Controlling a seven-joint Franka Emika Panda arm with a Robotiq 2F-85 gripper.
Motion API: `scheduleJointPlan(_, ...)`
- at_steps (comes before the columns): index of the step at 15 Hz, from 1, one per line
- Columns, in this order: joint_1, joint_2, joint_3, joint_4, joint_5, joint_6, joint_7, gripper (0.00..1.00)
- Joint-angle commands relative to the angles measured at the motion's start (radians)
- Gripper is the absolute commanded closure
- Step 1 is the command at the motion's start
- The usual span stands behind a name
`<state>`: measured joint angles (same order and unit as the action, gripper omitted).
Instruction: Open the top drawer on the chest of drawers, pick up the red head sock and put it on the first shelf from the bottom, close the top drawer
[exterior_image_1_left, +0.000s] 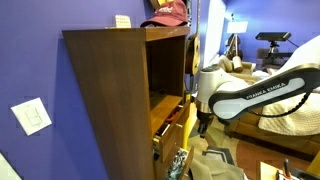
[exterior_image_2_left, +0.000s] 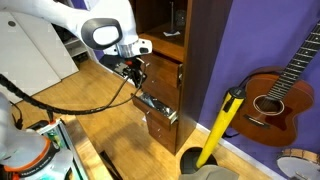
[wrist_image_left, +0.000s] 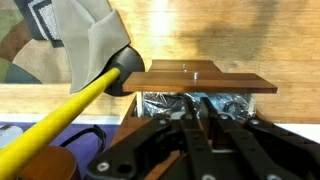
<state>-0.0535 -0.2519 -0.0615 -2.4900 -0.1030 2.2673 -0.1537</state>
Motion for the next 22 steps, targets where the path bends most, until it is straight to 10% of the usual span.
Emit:
scheduleJointPlan(1, -0.022, -0.077, -0.020, -0.054, 0.002, -0.023, 0.012, 0.53)
scheduleJointPlan(9, -0.026, -0.153, -0.059, -0.023, 0.049, 0.042, -0.009, 0.00)
scheduleJointPlan(22, 0.094, 0.027, -0.059, 0.100, 0.240, 0.221, -0.168, 0.00)
